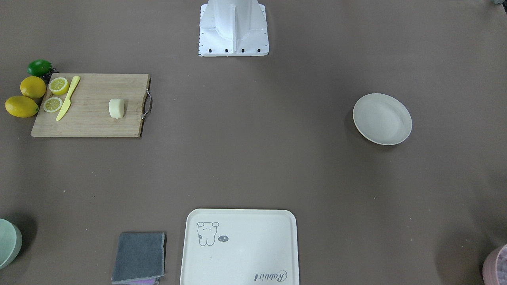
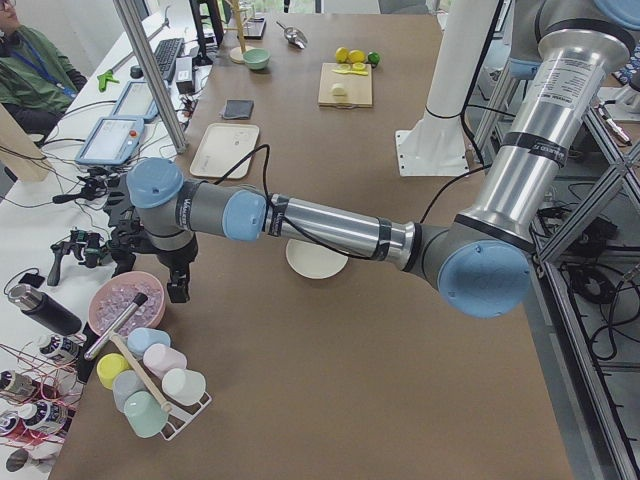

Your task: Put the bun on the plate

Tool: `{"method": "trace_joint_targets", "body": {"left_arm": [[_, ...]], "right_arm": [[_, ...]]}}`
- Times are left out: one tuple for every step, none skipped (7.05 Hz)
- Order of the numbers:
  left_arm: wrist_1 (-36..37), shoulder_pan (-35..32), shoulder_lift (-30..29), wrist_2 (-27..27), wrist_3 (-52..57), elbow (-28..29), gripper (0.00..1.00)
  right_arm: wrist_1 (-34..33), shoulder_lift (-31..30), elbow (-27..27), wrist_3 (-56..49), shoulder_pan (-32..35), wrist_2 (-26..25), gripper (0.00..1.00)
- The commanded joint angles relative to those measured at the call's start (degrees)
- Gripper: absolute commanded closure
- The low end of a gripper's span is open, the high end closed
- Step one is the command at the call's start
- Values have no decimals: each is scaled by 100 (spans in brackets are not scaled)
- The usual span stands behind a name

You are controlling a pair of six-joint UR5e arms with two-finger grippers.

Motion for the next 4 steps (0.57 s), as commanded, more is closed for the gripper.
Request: {"method": "trace_joint_targets", "body": {"left_arm": [[-6,0,-27,0,-13,-23,2],[2,0,-27,-9,-5,-102,2],[-6,0,-45,-9,-5,-137,2],[-6,0,-54,-9,-5,-173,2]], "right_arm": [[0,11,6,9,0,0,0],[0,20,-3,9,0,0,0],[0,11,-3,9,0,0,0],[0,-7,-3,0,0,0,0]]}}
